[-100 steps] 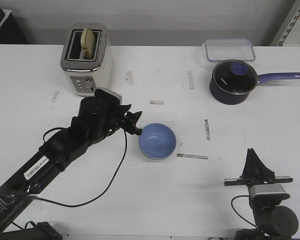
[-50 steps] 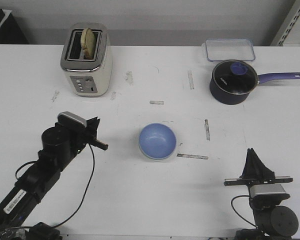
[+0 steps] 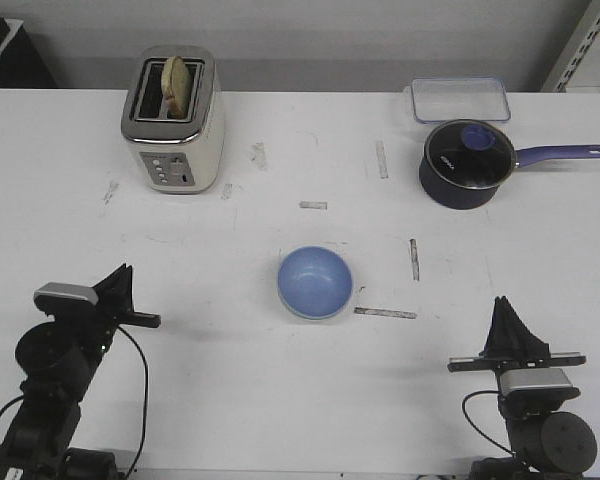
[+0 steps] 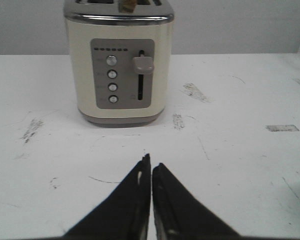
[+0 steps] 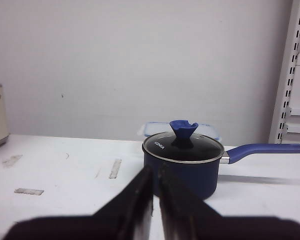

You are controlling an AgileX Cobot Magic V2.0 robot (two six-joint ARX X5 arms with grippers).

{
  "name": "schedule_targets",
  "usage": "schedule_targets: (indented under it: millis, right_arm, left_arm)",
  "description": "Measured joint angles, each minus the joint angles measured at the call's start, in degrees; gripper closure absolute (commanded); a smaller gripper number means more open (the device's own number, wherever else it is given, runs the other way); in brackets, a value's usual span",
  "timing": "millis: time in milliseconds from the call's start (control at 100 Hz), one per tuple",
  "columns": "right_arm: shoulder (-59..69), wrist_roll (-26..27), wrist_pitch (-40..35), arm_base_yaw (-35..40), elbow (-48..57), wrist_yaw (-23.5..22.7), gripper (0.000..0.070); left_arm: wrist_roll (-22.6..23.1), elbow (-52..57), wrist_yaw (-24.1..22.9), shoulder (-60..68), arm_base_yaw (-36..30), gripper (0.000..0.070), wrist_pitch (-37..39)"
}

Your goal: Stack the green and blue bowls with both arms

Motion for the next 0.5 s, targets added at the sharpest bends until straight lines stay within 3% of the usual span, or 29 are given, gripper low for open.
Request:
schedule_targets:
  millis: [210, 500]
  right_arm:
    - [0.0, 0.0, 0.0, 0.0, 0.0, 0.0, 0.0687]
    - [0.0, 0.0, 0.0, 0.0, 0.0, 0.0, 0.0687]
  left_arm:
    - [-0.7, -8.7, 0.0, -12.5, 2.0, 0.0699, 5.3]
    - [-0.9, -9.9, 0.1, -24.4, 2.0, 0.0699, -1.7]
